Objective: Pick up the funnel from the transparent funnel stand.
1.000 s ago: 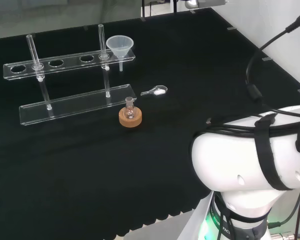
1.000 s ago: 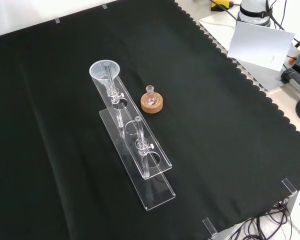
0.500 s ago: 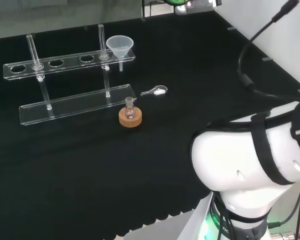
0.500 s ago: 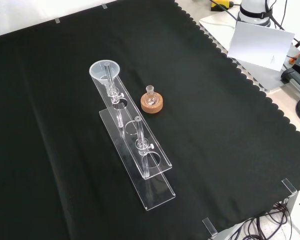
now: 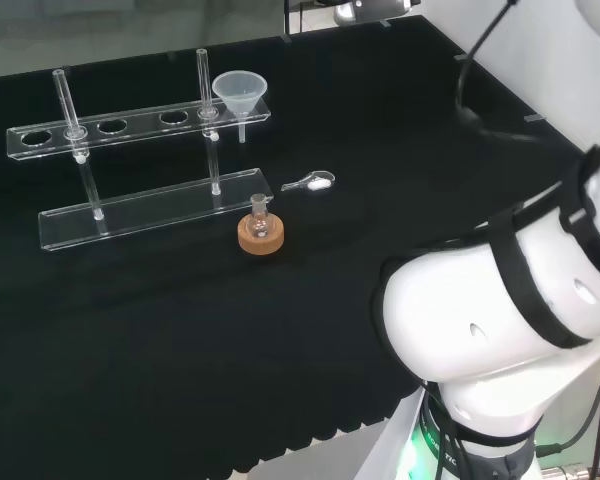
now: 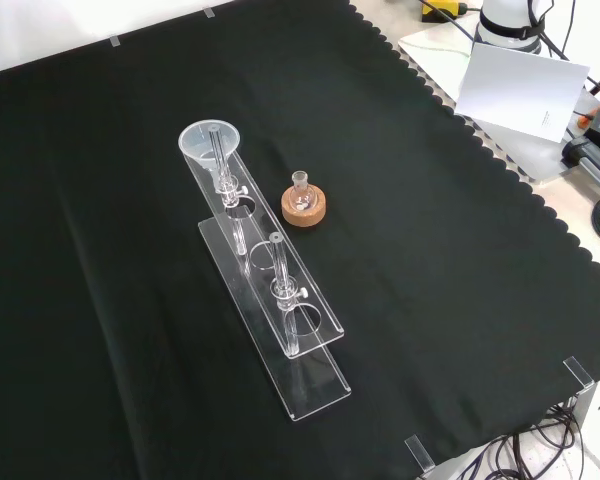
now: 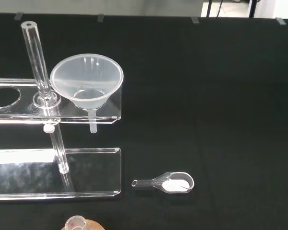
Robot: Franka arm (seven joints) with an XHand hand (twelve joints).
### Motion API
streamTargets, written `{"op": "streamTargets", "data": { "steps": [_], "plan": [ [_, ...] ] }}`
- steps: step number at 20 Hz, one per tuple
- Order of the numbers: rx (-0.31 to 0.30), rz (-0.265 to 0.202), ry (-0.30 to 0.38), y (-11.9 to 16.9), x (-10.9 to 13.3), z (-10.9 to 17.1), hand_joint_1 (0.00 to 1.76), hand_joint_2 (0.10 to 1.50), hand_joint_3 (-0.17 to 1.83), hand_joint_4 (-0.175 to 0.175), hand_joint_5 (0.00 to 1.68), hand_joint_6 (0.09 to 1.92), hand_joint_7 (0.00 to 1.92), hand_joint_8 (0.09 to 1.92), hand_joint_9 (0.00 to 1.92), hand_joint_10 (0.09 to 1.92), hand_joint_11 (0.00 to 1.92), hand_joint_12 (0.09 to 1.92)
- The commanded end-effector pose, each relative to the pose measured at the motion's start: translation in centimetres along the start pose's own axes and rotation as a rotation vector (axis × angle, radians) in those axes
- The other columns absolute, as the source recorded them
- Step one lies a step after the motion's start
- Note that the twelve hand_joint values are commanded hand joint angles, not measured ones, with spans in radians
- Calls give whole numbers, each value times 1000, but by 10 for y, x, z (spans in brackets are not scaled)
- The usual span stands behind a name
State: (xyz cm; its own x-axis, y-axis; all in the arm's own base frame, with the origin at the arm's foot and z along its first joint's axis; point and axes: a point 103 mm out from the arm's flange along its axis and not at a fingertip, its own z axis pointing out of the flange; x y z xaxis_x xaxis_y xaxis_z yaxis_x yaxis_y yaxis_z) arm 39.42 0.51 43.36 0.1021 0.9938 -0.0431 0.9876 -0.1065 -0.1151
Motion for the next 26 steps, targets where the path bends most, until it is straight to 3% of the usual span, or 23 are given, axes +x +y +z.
{"op": "streamTargets", "data": {
  "steps": [1,5,14,26],
  "plan": [
    [38,-46,1,61,2,21,0,1186,318,-15,324,87,103,591,247,670,95,1393],
    [39,-70,1,70,14,34,10,1171,300,-22,318,87,88,592,230,673,50,1415],
    [62,-112,-13,91,41,55,221,1048,227,-30,299,87,73,644,209,719,0,1417],
    [193,-177,-60,121,71,96,425,888,164,-32,216,87,3,711,237,769,53,1470]
  ]
}}
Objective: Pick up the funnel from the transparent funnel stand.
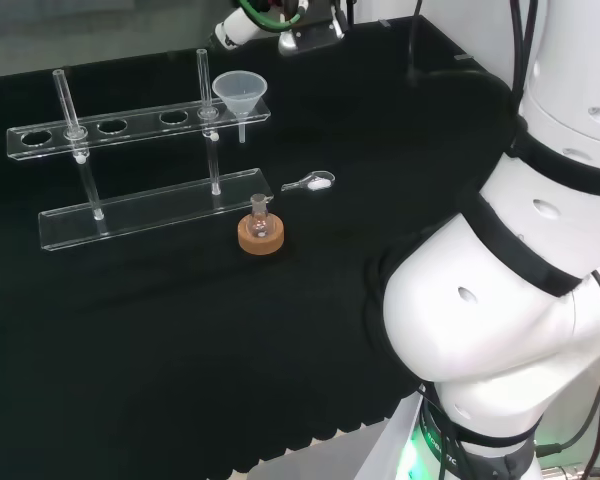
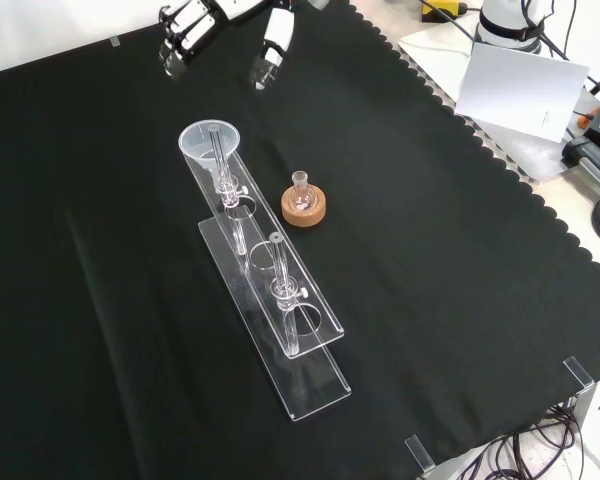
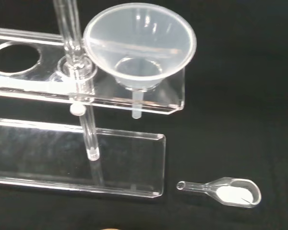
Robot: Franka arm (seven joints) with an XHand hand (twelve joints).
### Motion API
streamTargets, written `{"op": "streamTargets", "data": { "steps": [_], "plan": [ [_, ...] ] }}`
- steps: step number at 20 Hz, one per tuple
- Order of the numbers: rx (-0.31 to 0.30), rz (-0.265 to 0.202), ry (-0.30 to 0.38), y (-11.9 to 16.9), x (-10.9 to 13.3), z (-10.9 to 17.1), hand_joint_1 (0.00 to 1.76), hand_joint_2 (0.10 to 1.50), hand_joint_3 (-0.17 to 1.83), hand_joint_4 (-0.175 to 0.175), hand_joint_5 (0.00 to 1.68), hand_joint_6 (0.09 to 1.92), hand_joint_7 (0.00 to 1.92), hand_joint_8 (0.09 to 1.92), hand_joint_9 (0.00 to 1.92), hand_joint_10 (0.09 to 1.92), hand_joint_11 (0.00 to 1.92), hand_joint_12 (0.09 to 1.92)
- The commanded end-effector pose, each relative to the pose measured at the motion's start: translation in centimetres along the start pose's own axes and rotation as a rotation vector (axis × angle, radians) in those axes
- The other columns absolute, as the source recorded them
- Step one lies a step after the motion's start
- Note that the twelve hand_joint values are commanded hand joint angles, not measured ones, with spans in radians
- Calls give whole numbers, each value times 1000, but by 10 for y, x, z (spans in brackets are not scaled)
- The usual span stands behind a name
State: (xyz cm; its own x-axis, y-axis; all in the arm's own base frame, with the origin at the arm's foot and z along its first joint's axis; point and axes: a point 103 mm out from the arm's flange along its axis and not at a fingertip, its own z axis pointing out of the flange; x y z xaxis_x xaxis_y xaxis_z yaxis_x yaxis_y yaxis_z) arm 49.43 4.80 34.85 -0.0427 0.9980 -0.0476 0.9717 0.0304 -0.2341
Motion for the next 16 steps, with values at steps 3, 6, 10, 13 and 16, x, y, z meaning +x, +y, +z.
{"op": "streamTargets", "data": {
  "steps": [3,6,10,13,16],
  "plan": [
    [124,-40,-37,27,12,29,456,855,154,-30,190,87,0,628,193,793,54,1488],
    [170,-32,-64,35,11,41,484,819,141,-22,91,87,0,360,53,849,56,1547],
    [181,-36,-84,43,10,50,503,802,135,-19,59,87,0,240,2,853,58,1572],
    [193,-37,-101,48,10,58,514,792,131,-20,57,87,0,222,0,842,60,1577],
    [201,-35,-104,50,8,64,517,789,130,-26,64,87,0,216,0,858,59,1582]
  ]
}}
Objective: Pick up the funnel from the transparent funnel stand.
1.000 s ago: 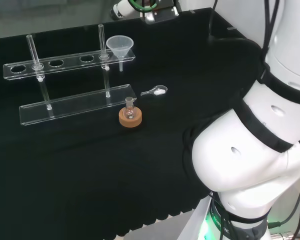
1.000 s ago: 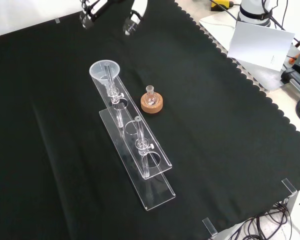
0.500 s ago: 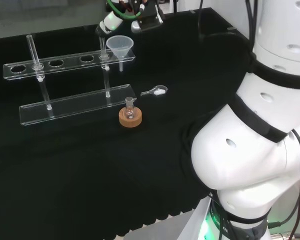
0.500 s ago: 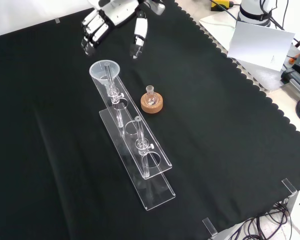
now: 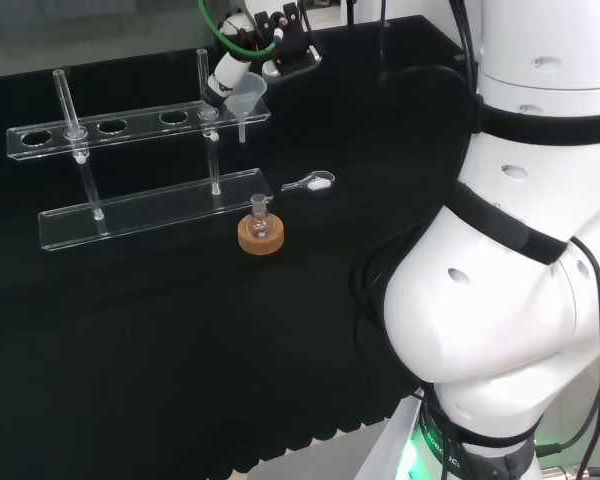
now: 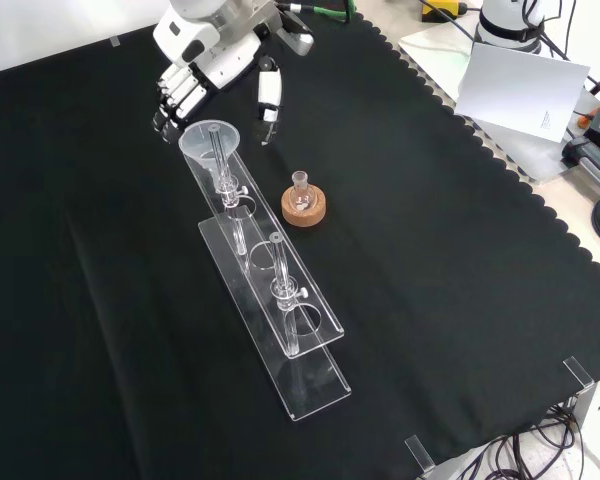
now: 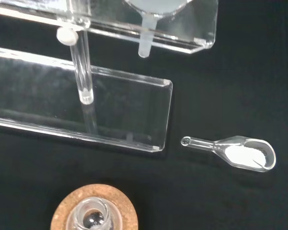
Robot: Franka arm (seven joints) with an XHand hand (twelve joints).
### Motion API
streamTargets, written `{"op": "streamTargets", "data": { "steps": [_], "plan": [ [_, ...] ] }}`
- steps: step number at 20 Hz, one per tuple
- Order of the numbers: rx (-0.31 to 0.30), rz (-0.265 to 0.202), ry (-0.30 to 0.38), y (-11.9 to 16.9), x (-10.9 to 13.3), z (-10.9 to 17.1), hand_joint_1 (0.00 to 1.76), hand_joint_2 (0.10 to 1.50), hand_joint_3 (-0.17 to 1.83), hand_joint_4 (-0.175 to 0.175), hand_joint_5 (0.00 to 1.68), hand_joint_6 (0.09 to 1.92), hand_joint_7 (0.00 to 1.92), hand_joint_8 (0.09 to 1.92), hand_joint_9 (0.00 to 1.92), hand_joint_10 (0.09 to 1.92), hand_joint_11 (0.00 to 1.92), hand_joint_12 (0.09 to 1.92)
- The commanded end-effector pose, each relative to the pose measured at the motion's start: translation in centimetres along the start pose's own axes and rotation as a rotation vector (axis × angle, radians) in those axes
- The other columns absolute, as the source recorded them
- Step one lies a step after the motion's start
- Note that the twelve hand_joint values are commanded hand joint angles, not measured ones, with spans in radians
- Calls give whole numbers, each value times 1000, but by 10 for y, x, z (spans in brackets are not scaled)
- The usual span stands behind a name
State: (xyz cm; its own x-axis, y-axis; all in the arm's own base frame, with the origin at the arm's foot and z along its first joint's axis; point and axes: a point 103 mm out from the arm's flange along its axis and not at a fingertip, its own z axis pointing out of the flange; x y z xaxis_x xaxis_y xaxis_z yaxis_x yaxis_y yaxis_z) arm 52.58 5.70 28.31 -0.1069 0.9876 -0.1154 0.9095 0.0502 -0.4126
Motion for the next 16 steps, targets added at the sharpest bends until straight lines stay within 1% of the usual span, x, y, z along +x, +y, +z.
{"op": "streamTargets", "data": {
  "steps": [1,9,16],
  "plan": [
    [15,4,-16,6,-4,8,517,788,131,-27,67,87,0,222,0,872,59,1584],
    [26,8,-44,16,-2,14,533,782,133,-30,78,87,0,300,38,930,56,1591],
    [63,10,-71,22,-2,8,576,776,135,-29,91,87,0,384,94,926,57,1592]
  ]
}}
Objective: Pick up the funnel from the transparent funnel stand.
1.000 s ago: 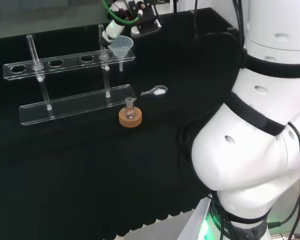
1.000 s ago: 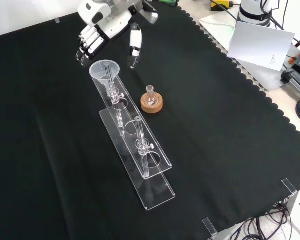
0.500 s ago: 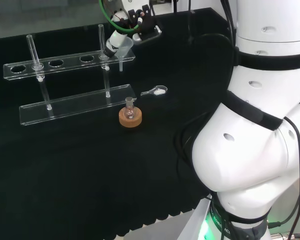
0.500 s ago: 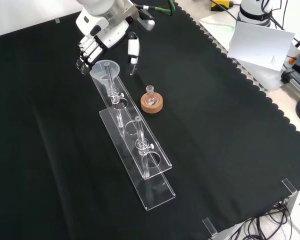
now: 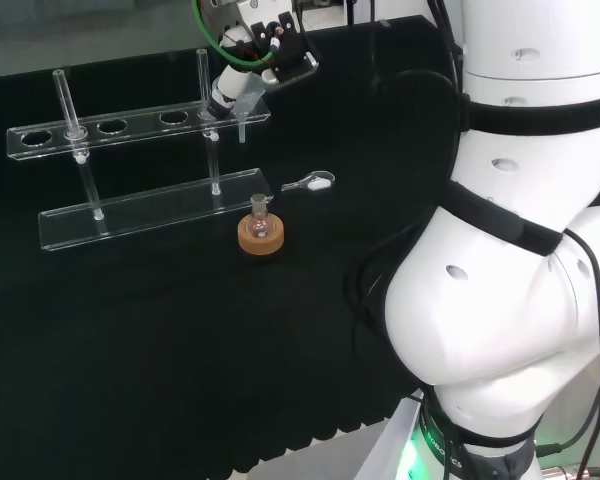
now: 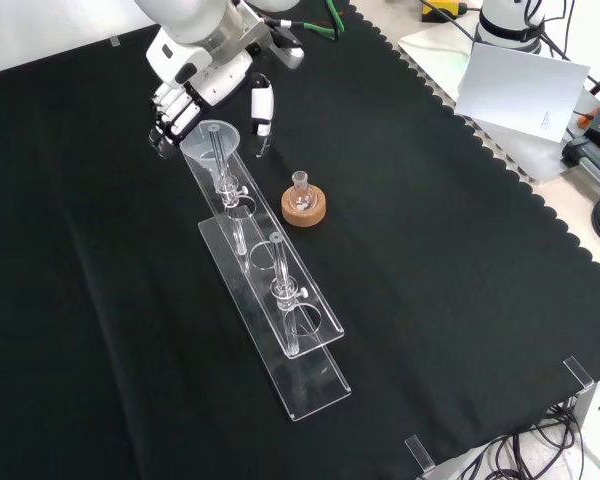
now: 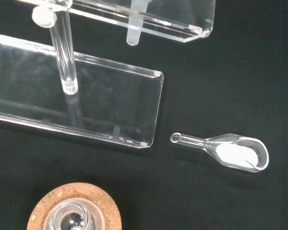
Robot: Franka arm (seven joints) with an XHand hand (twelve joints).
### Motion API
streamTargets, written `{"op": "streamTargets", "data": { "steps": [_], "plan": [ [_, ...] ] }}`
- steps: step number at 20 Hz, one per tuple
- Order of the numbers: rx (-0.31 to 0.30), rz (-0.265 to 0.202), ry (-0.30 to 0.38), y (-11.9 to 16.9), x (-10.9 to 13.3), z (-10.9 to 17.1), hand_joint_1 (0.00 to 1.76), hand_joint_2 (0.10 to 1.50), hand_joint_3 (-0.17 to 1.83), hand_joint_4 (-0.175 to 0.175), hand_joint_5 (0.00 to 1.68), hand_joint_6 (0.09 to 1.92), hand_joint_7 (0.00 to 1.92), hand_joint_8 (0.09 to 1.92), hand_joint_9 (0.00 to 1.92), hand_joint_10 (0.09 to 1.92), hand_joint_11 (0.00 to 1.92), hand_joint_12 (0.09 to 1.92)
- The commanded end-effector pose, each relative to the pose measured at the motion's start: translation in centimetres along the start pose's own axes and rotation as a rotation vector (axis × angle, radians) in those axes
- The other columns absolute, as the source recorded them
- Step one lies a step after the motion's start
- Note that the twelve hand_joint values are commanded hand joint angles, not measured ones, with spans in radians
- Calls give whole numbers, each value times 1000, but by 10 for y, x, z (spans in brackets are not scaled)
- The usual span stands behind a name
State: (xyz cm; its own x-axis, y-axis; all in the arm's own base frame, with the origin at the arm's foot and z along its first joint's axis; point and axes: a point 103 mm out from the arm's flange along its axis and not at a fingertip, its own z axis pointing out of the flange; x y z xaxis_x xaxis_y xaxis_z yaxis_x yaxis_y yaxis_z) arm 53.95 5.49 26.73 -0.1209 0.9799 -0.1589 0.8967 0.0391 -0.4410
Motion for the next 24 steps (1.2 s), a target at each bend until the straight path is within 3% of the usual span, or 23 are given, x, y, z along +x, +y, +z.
{"op": "streamTargets", "data": {
  "steps": [1,13,24],
  "plan": [
    [31,8,-32,3,-1,-1,583,776,136,-29,96,87,0,407,106,922,58,1592],
    [54,31,-63,8,-4,0,640,776,163,-24,145,87,0,554,202,877,68,1583],
    [79,36,-120,8,2,0,657,751,262,-25,291,87,39,709,478,707,66,1558]
  ]
}}
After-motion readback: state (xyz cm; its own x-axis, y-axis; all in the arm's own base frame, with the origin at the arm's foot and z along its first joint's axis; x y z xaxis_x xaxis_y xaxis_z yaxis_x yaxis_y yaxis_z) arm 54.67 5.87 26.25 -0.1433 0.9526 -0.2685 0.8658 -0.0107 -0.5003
